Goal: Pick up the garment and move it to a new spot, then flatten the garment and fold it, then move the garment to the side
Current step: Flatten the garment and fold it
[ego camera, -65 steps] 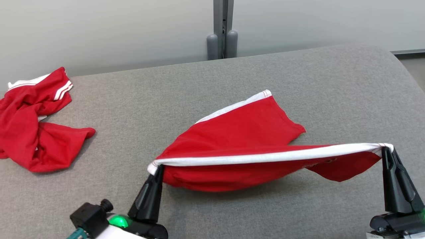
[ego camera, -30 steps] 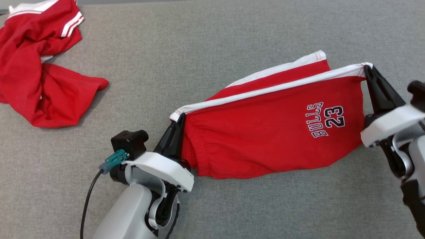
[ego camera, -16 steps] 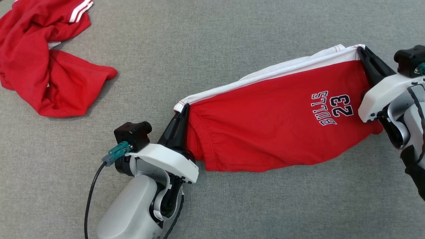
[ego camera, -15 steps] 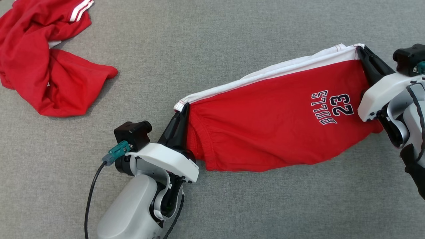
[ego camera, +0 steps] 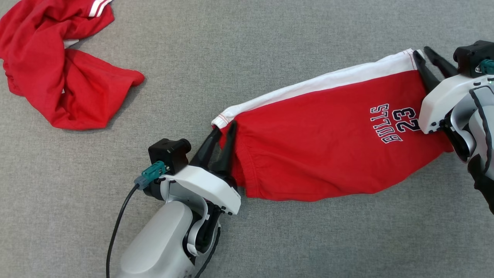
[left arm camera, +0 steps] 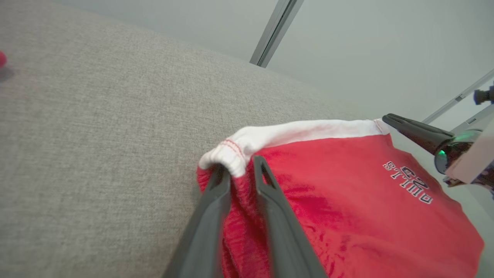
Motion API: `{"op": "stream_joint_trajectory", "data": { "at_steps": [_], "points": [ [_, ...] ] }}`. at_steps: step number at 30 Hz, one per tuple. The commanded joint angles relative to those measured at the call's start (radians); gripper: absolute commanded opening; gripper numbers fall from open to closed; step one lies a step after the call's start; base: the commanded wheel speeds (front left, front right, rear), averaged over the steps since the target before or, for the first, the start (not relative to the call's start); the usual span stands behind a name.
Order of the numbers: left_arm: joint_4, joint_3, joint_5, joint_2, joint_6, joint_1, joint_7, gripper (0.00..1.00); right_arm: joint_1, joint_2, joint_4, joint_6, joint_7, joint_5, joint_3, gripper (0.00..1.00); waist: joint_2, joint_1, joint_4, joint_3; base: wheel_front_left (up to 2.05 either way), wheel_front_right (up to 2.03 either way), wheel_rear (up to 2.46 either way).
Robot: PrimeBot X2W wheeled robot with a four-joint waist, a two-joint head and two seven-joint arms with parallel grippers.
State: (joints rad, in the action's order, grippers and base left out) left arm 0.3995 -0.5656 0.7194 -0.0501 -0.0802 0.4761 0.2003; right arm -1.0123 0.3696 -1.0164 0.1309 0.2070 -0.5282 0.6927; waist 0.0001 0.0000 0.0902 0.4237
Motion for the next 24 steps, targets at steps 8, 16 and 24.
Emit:
{"op": "stream_joint_trajectory", "data": {
  "at_steps": [8, 16, 24],
  "points": [
    [-0.061, -0.018, -0.051, -0.053, -0.017, -0.042, 0.024, 1.00, -0.018, 0.022, -0.024, 0.000, 0.046, -0.037, 0.050, 1.00, -0.0001, 0.0000, -0.004, -0.028, 0.00, 0.00, 0.00],
    [-0.167, 0.048, -0.074, -0.101, -0.044, -0.140, 0.060, 1.00, 0.071, 0.075, 0.014, 0.000, 0.060, -0.099, 0.059, 1.00, -0.0001, 0.0000, -0.013, -0.110, 0.00, 0.00, 0.00],
    [-0.200, 0.147, -0.077, -0.080, -0.028, -0.231, 0.065, 1.00, 0.200, 0.081, 0.026, 0.000, 0.043, -0.170, 0.069, 1.00, -0.0001, 0.0000, -0.014, -0.191, 0.00, 0.00, 0.00]
  ]
}}
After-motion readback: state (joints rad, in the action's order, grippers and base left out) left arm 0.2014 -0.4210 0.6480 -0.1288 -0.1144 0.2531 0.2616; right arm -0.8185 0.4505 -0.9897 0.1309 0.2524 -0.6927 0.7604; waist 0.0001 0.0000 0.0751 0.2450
